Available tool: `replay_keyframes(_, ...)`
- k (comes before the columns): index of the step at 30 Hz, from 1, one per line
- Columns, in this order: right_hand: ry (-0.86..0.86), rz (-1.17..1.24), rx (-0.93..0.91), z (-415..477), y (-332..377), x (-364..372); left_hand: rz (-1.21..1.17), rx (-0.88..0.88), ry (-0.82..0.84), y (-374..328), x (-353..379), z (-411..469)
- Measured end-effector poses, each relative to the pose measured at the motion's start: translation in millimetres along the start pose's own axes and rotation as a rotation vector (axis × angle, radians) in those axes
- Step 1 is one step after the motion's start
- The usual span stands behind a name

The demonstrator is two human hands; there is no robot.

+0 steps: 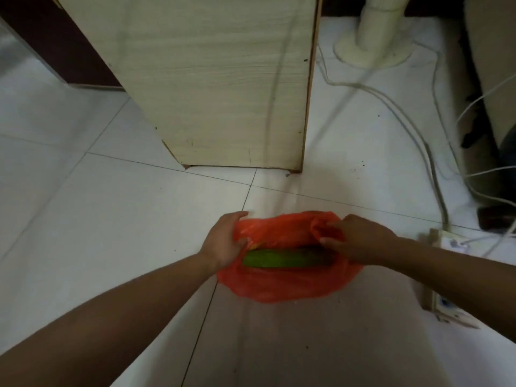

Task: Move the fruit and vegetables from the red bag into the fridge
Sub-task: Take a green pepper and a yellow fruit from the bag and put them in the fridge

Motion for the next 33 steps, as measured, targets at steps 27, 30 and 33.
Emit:
replay_keyframes(27, -0.066, 0.032, -0.282, 27.4, 35.5, 9.8, 0.003, -0.077, 0.207, 17.1, 33.4, 36.1)
replay_keyframes(30, -0.036, 0.071, -0.265, 25.7, 33.6, 7.0, -0.067, -0.098, 0.198, 14.4, 30.0, 34.8)
replay_keyframes(33, -0.026, 0.079, -0.272, 24.2, 36.4, 3.7, -0.083, -0.123, 0.18, 11.0, 26.0, 34.9)
Point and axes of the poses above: each hand's wrist, its own z-axis towards the middle knuckle, its own x-axis out of the palm, y = z × x, the point moved 9 cm from there along z, towards the middle knuckle, and after that the axes turned 3 degrees about x, right-handed, at the moved point
